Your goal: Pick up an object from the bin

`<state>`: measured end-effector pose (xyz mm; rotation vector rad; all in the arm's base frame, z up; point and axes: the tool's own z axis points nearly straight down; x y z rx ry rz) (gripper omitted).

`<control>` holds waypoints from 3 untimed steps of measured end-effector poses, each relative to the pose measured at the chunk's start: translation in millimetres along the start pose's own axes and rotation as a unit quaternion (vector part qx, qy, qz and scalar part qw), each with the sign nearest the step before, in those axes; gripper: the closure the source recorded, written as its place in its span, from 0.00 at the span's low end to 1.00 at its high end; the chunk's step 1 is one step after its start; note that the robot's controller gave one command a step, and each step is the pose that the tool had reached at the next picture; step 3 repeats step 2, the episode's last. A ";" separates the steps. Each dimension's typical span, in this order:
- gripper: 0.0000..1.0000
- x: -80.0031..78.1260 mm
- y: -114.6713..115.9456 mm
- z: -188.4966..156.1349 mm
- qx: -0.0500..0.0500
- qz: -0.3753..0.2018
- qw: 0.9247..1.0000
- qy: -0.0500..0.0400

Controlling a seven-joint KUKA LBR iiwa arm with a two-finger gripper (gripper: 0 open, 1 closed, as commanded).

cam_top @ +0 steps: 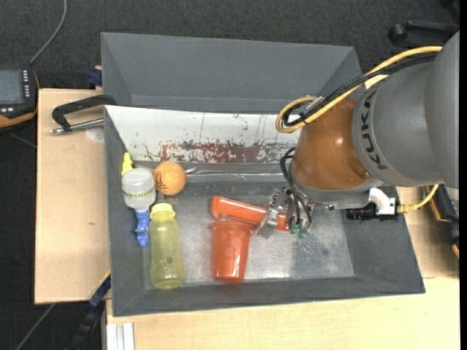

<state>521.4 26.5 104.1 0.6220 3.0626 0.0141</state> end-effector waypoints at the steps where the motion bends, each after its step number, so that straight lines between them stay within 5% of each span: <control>1: 1.00 0.2 0.1 -5.5 0.000 0.000 1.000 0.000; 3: 1.00 0.6 0.1 -17.2 0.000 0.000 1.000 0.001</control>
Offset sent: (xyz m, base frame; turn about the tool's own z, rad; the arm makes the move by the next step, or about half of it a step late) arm 0.0000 0.0000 0.0386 0.0000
